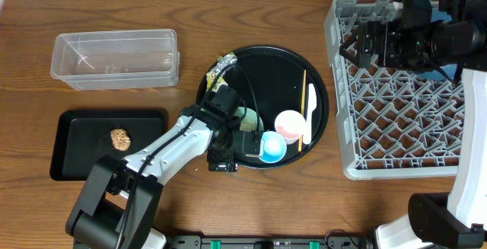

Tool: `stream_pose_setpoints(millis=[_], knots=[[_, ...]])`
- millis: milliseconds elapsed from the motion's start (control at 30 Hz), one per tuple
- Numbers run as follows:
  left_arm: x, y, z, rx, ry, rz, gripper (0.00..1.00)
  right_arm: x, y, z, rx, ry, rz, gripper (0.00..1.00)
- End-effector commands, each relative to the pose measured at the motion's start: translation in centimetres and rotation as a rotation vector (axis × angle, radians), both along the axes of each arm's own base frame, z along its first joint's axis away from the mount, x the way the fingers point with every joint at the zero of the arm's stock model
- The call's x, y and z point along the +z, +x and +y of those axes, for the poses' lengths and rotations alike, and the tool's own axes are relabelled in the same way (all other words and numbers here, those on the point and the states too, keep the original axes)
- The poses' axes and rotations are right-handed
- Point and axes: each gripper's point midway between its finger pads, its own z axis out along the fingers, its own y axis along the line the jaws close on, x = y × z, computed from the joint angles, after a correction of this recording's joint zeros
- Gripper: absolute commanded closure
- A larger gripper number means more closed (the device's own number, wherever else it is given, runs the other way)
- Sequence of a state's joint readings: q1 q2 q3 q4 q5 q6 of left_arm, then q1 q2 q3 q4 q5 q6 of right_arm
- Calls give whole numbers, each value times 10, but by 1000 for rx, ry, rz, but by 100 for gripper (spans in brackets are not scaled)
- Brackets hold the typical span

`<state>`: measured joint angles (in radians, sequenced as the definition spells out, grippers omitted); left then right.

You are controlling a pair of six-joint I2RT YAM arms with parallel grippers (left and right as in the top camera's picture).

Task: Sort waste into correct bins and load items into the dishwasher rack
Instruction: 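Grasp the pale green rice bowl rim with the left gripper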

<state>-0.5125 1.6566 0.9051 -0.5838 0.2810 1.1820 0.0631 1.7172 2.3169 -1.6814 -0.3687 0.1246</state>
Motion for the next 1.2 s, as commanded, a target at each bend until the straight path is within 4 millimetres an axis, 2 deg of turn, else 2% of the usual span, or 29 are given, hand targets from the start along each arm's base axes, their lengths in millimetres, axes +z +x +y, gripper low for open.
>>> stream_pose_setpoints(millis=[0,200,300,433,800,900,1067,1167], knots=[[0,-1,1,-11,6,-4,10,1,-1,3,17,-3,-7,1],[5,0,0,-11,-4,-21,11,1,-1,3,17,-3,-7,1],[11,2,-1,-11,-14,-39,19,1,-2,3,17,-3,-7,1],[16,3,-1,-10,-23,-54,23,1,-2,3,17,-3,-7,1],[16,3,-1,-10,-22,-53,47,1,-1,3,17,-3,-7,1],[16,3,-1,-10,-22,-54,49,1,-2,3,17,-3,-7,1],[16,3,-1,-10,-22,-54,63,1,-2,3,17,-3,-7,1],[16,3,-1,-10,-22,-54,64,1,-2,3,17,-3,-7,1]])
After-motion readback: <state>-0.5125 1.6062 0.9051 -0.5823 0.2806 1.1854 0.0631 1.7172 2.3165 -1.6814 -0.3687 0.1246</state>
